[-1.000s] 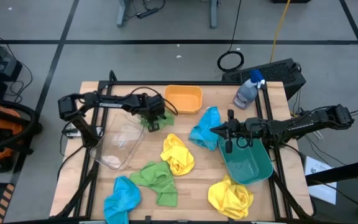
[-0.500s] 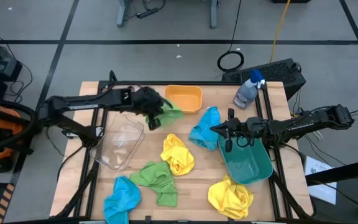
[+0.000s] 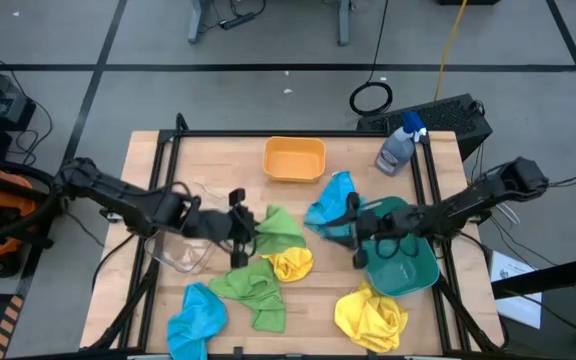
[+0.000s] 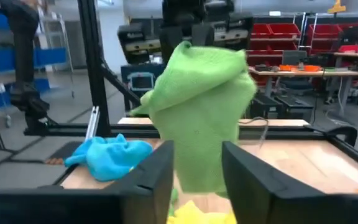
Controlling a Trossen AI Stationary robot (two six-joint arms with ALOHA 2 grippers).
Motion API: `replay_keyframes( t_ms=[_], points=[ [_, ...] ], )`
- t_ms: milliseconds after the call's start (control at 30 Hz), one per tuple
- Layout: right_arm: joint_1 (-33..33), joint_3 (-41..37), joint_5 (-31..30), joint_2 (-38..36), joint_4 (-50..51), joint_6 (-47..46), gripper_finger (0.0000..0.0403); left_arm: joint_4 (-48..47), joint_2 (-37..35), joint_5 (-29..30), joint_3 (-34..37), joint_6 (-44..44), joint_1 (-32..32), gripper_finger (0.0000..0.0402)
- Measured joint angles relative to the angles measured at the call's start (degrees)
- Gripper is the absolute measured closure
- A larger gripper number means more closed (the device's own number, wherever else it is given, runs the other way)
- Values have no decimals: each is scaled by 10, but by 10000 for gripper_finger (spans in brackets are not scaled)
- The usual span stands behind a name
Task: Sort microfiber towel by color & place in baskets
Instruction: Put the top green microfiber cloth into the orange bin
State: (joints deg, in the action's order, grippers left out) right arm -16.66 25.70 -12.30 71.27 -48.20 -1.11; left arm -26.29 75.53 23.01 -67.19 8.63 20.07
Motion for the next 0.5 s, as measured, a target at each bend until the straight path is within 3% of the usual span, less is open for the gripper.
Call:
replay_keyframes(
  t_ms=[133,300,500],
  points=[
    [-22,87,-12,80,43,10,228,42,8,73,0,-15,44,394],
    [-36,181,-123,155,66,-19,203,54,23,167,0,-15,82,393],
    [-68,227,-116,213,86,-66,176,53,46,195,0,18,123,392]
  ],
)
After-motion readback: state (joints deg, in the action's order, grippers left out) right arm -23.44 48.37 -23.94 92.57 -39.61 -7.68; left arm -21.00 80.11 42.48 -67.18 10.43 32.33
